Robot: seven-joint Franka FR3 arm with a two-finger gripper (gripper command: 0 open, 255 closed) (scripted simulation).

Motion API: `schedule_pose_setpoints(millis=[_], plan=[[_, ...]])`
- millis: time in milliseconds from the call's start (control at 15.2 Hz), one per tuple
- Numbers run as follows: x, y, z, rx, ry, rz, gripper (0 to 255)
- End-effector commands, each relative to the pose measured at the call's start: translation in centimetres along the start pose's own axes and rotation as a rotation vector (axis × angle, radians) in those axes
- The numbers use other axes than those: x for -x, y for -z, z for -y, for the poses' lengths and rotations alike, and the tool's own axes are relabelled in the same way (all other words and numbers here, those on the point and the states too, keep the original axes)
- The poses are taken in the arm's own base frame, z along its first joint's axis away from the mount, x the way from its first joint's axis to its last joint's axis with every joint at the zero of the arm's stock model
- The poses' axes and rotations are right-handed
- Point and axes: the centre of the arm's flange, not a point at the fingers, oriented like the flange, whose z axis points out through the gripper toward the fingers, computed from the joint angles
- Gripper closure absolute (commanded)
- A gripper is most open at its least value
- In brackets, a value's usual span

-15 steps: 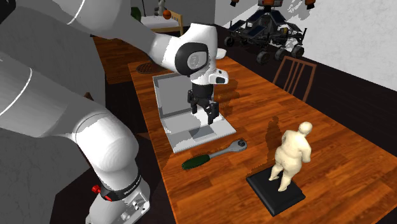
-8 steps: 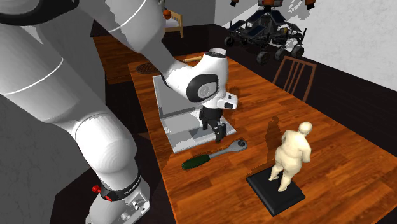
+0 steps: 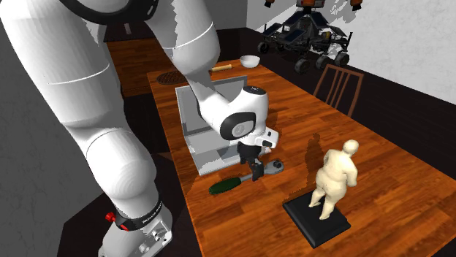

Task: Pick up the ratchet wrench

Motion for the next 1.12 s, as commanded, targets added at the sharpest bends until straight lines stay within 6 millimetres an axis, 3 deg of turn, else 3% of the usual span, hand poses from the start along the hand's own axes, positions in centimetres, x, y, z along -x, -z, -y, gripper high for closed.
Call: schedule_pose_setpoints(millis=[0,198,330,396,1056], plan=[[-0.1,-1.2,-0.1,0.0,-0.002,-0.001,0],[-0.1,-3.1,0.0,0.0,-0.002,-0.001,0],[-0.1,-3.1,0.0,0.0,-0.002,-0.001,0],[-0.1,-3.1,0.0,0.0,-0.002,-0.001,255],[-0.1,-2.5,0.0,0.0,-0.002,-0.001,255]])
